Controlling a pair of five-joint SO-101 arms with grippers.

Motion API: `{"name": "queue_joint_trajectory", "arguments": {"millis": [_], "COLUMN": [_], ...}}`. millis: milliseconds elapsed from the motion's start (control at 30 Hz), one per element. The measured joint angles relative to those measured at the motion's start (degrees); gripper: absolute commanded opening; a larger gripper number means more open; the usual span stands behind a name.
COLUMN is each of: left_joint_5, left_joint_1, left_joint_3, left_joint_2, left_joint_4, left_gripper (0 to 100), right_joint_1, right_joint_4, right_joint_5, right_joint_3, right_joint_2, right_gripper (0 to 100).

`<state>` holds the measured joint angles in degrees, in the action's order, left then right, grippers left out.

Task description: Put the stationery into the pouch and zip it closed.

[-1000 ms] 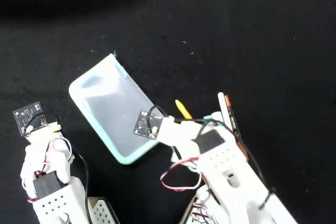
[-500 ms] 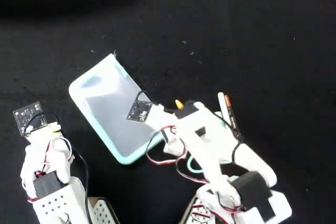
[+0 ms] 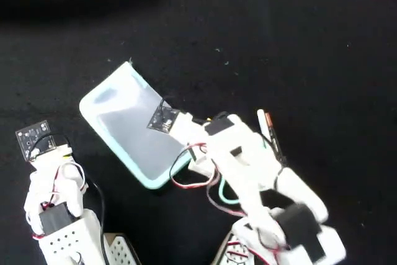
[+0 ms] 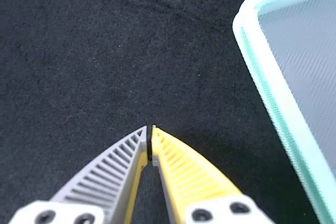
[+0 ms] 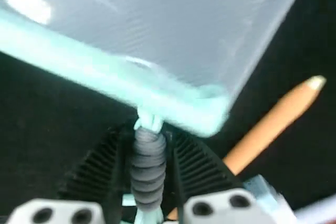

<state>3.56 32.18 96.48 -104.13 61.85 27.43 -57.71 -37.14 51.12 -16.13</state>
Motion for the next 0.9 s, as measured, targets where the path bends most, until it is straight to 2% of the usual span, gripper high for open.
{"name": "queue_joint_trajectory", "arguments": {"millis": [133,300,400,500,633,767,900], "left_joint_5": [1.14,11.96,13.89,10.99,4.66,0.18,-0.44], "left_joint_1": [0.00,0.09,0.18,-1.23,-10.02,-20.48,-24.97], "left_joint_3": [0.00,-0.09,-3.60,-9.14,-11.43,-11.43,-11.87], "left_joint_2": [0.00,0.00,0.00,0.00,1.41,8.53,18.46], "left_joint_4": [0.00,0.00,-0.79,-5.98,-14.86,-23.30,-25.23], "left_gripper": [3,3,3,7,17,17,17], "right_joint_1": [0.00,-0.35,-0.35,-0.35,0.09,4.84,6.95], "right_joint_4": [-3.52,-4.13,-3.43,-0.53,4.22,7.38,10.37], "right_joint_5": [0.97,2.81,2.99,4.31,6.33,6.51,6.51], "right_joint_3": [0.09,0.09,0.09,0.09,0.09,0.09,-2.11], "right_joint_2": [-11.43,-27.69,-35.78,-42.29,-46.95,-48.35,-48.35], "right_gripper": [1.2,1.2,1.2,1.3,1.3,1.3,1.3]}}
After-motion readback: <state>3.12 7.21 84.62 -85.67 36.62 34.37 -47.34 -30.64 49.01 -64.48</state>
